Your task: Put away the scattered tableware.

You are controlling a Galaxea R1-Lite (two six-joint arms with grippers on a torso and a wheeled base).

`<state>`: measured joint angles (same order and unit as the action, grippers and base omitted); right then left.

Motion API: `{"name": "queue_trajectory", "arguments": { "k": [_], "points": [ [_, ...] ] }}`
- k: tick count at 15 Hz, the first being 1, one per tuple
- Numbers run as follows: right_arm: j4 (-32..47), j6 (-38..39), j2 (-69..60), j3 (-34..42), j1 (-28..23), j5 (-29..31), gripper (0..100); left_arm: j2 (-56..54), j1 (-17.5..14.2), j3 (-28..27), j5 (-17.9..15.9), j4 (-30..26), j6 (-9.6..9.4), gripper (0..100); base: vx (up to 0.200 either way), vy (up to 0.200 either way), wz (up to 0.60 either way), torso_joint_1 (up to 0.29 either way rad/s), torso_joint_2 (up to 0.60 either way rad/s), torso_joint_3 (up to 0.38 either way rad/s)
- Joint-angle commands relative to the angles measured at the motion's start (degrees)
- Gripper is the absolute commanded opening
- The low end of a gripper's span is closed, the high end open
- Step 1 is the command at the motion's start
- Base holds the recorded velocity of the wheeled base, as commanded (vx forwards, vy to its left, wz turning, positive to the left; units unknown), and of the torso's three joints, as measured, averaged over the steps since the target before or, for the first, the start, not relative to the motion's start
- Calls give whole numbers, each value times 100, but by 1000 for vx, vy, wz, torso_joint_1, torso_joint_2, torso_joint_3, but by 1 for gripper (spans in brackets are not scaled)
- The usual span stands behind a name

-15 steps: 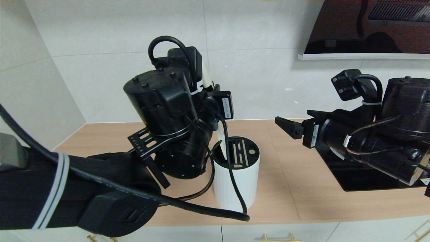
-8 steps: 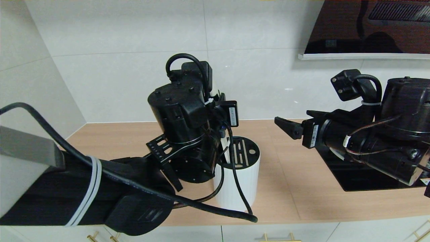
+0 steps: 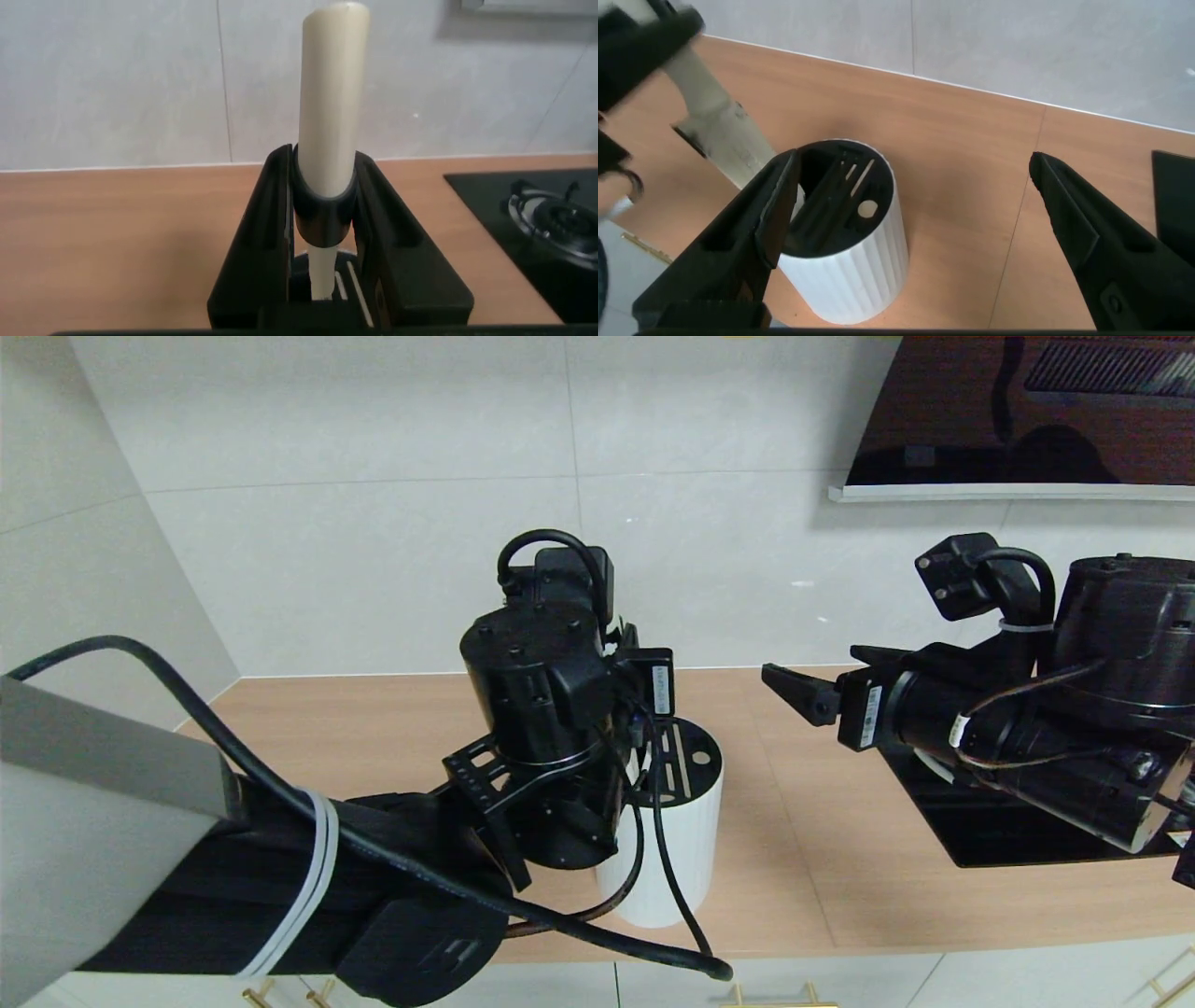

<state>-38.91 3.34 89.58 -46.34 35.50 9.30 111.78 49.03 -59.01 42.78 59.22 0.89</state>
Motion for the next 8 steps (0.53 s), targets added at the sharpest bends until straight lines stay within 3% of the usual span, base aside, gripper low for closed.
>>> {"name": "queue_trajectory", "arguments": {
  "k": [1,8],
  "points": [
    [-2,0,16,2,1,1,100,134,1,48,3,2,8,0,0,0,0,0,0,0],
    [-2,0,16,2,1,1,100,529,1,127,3,160,25,0,0,0,0,0,0,0]
  ]
}}
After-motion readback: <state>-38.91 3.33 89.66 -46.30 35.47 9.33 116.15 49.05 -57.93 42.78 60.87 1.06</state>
